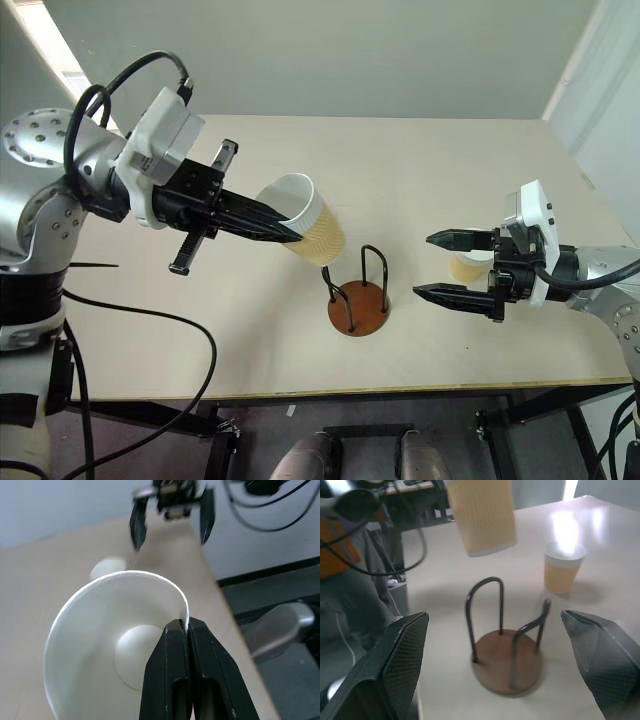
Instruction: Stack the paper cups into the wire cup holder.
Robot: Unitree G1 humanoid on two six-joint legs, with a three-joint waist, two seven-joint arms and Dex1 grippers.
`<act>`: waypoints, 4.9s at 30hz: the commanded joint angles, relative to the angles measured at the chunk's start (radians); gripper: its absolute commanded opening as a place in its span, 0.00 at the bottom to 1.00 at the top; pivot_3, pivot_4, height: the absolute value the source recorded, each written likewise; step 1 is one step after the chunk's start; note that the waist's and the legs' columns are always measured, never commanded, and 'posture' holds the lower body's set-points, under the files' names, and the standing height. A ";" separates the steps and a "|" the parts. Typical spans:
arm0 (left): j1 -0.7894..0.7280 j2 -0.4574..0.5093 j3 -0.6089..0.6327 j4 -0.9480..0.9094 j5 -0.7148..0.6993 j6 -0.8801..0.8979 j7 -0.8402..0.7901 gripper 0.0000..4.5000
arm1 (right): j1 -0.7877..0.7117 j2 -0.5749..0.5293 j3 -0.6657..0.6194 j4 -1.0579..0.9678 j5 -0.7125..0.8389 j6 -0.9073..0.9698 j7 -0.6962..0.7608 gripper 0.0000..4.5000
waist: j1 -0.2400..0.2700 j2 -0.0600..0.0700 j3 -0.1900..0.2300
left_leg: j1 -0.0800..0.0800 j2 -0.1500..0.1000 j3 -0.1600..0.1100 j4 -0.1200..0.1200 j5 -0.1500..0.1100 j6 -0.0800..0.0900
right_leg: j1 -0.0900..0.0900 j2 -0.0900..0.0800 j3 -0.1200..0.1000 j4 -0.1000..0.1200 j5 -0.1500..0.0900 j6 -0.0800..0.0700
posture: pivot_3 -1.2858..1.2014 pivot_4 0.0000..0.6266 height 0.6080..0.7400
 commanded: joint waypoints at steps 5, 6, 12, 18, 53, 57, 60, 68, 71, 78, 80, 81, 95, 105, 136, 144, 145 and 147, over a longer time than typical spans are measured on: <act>-0.092 -0.060 -0.166 0.139 0.074 -0.160 -0.081 0.01 | 0.075 -0.011 -0.129 -0.086 0.056 -0.015 -0.074 1.00 | 0.004 0.000 0.000 | 0.000 0.000 0.000 0.002 0.001 0.002 | 0.002 0.000 0.000 0.000 -0.001 0.003 | 0.52 0.24 1.00; -0.101 -0.074 -0.187 0.168 0.090 -0.193 -0.081 0.01 | 0.085 -0.008 -0.139 -0.094 0.060 -0.016 -0.087 1.00 | 0.005 0.000 0.000 | 0.000 0.000 0.000 0.002 0.001 0.002 | 0.003 0.000 0.000 -0.001 -0.001 0.004 | 0.52 0.24 1.00; -0.160 -0.142 -0.275 0.291 0.111 -0.306 -0.081 0.01 | 0.159 -0.002 -0.195 -0.157 0.097 -0.016 -0.154 1.00 | 0.008 0.000 0.000 | -0.001 -0.001 0.000 0.004 0.001 0.004 | 0.005 -0.001 0.000 -0.003 0.001 0.007 | 0.52 0.24 1.00; -0.198 -0.190 -0.334 0.372 0.124 -0.384 -0.081 0.01 | 0.214 -0.001 -0.227 -0.194 0.128 -0.023 -0.204 1.00 | 0.010 0.000 0.000 | -0.003 -0.001 -0.001 0.004 0.000 0.007 | 0.007 -0.001 0.000 -0.012 0.005 0.014 | 0.52 0.24 1.00; -0.054 -0.194 -0.062 0.289 0.187 -0.300 0.075 0.99 | 0.045 -0.174 0.080 0.012 -0.277 -0.106 -0.239 1.00 | 0.012 0.001 0.001 | -0.007 -0.002 0.001 0.015 -0.004 0.014 | 0.009 -0.002 0.001 -0.016 0.012 0.025 | 0.52 0.24 1.00; 0.022 -0.133 0.031 0.260 0.187 -0.237 0.152 0.99 | -0.019 -0.230 0.229 0.119 -0.475 -0.225 -0.175 1.00 | 0.010 0.002 0.001 | -0.007 -0.002 0.001 0.015 -0.005 0.015 | 0.008 -0.002 0.001 -0.016 0.013 0.027 | 0.52 0.24 1.00; 0.111 -0.076 0.082 0.199 0.185 -0.205 0.190 0.99 | -0.086 -0.229 0.327 0.217 -0.579 -0.311 -0.105 1.00 | 0.007 0.002 0.001 | -0.007 -0.002 0.001 0.015 -0.005 0.015 | 0.007 -0.002 0.001 -0.016 0.013 0.027 | 0.52 0.24 1.00; 0.279 -0.024 0.178 0.052 0.148 -0.128 0.293 0.99 | -0.210 -0.163 0.473 0.453 -0.778 -0.484 0.007 1.00 | 0.010 0.002 0.001 | -0.008 -0.002 0.001 0.015 -0.006 0.016 | 0.006 -0.002 0.000 -0.016 0.013 0.023 | 0.52 0.24 1.00; 0.313 -0.015 0.194 0.008 0.133 -0.100 0.316 0.99 | -0.232 -0.155 0.505 0.525 -0.841 -0.551 0.045 1.00 | 0.009 0.002 0.001 | -0.008 -0.002 0.001 0.016 -0.006 0.016 | 0.006 -0.002 0.001 -0.016 0.013 0.019 | 0.52 0.24 1.00; 0.353 -0.007 0.206 -0.039 0.115 -0.098 0.341 1.00 | -0.284 -0.113 0.532 0.667 -0.944 -0.671 0.092 0.71 | 0.005 0.002 0.001 | -0.007 -0.002 0.001 0.015 -0.004 0.014 | 0.006 -0.002 0.001 -0.015 0.013 0.015 | 0.52 0.24 1.00; 0.355 -0.004 0.205 -0.043 0.113 -0.101 0.343 1.00 | -0.290 -0.106 0.527 0.683 -0.952 -0.684 0.106 0.55 | 0.004 0.002 0.001 | -0.007 -0.002 0.001 0.015 -0.004 0.014 | 0.006 -0.002 0.001 -0.015 0.013 0.015 | 0.52 0.24 1.00; 0.355 -0.003 0.206 -0.041 0.113 -0.105 0.341 1.00 | -0.292 -0.101 0.525 0.687 -0.957 -0.689 0.110 0.46 | 0.004 0.002 0.001 | -0.007 -0.002 0.001 0.015 -0.004 0.014 | 0.006 -0.002 0.001 -0.015 0.013 0.015 | 0.52 0.24 1.00; 0.365 0.026 0.280 0.070 0.000 -0.101 0.214 1.00 | -0.391 -0.179 0.384 0.388 -0.737 -0.451 0.353 0.01 | 0.001 0.004 0.002 | -0.008 -0.002 0.002 0.011 -0.003 0.011 | 0.003 -0.002 0.001 -0.015 0.012 0.012 | 0.52 0.24 1.00; 0.329 0.021 0.233 0.132 0.003 -0.131 0.139 1.00 | -0.682 -0.078 0.482 0.086 -0.580 -0.211 0.425 0.01 | -0.001 0.003 0.001 | -0.006 -0.001 0.000 0.002 0.000 0.007 | 0.001 0.000 -0.001 -0.014 0.007 0.005 | 0.52 0.24 1.00; 0.284 -0.010 0.137 0.070 0.018 -0.148 0.088 1.00 | -0.622 0.147 0.740 0.190 -0.862 -0.446 0.394 0.01 | -0.005 0.002 0.001 | -0.004 -0.001 0.000 0.002 0.003 0.007 | 0.000 -0.001 0.000 -0.008 0.008 0.004 | 0.52 0.24 1.00; 0.284 -0.015 0.129 0.067 0.026 -0.152 0.097 1.00 | -0.623 0.162 0.721 0.203 -0.886 -0.445 0.375 0.09 | -0.005 0.002 0.001 | -0.004 -0.001 0.000 0.002 0.003 0.007 | 0.000 -0.001 0.000 -0.008 0.008 0.003 | 0.52 0.24 1.00; 0.285 -0.016 0.127 0.068 0.028 -0.154 0.097 1.00 | -0.627 0.166 0.712 0.208 -0.886 -0.440 0.366 0.14 | -0.005 0.002 0.001 | -0.004 -0.001 0.000 0.002 0.003 0.007 | 0.000 -0.001 0.000 -0.008 0.008 0.003 | 0.52 0.24 1.00; 0.286 -0.014 0.122 0.068 0.036 -0.160 0.097 1.00 | -0.633 0.166 0.700 0.209 -0.884 -0.433 0.359 0.28 | -0.005 0.002 0.001 | -0.004 -0.001 0.000 0.002 0.003 0.007 | 0.000 -0.001 0.000 -0.008 0.008 0.003 | 0.52 0.24 1.00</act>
